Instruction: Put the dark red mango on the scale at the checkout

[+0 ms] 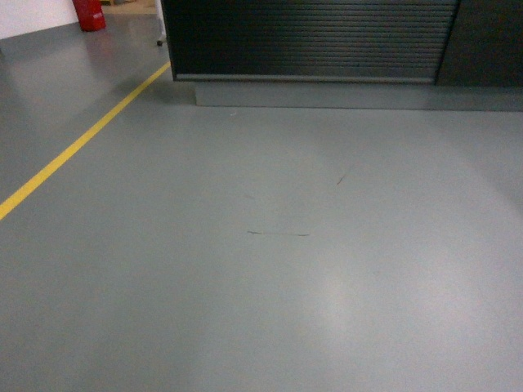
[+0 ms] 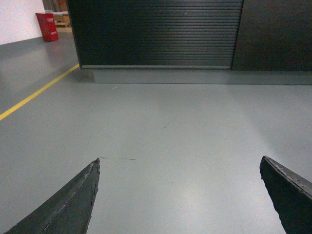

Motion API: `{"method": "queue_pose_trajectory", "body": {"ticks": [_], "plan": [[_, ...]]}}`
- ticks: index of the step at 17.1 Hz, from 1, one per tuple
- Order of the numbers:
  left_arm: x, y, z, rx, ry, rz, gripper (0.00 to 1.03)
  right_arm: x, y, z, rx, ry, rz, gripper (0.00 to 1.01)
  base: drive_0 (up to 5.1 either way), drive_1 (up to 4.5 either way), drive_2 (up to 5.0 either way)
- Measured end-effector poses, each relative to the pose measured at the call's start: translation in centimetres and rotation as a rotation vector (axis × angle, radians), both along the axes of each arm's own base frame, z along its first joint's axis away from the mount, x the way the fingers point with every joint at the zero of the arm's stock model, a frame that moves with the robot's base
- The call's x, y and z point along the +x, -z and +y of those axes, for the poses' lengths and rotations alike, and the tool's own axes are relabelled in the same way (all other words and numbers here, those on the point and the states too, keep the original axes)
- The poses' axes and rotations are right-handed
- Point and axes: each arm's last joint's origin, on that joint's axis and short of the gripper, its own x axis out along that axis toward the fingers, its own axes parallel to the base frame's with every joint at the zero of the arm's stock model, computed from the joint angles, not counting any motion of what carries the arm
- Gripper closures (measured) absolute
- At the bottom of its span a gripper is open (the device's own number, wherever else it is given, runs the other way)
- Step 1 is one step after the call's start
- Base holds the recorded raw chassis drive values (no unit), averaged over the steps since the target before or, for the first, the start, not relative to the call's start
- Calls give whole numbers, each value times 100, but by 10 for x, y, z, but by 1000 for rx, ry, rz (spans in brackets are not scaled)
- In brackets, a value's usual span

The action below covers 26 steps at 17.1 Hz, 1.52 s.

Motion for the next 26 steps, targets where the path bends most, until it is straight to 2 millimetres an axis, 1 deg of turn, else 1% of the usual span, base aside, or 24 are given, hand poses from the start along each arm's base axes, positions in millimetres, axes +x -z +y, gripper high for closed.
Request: {"method": "queue_pose_trajectory", "body": {"ticks": [21,26], "plan": [[0,0,0,0,0,0,5,0,0,0,0,0,0,3,0,0,0],[0,0,0,0,0,0,5,0,0,0,0,0,0,3,6,347,-334]]}}
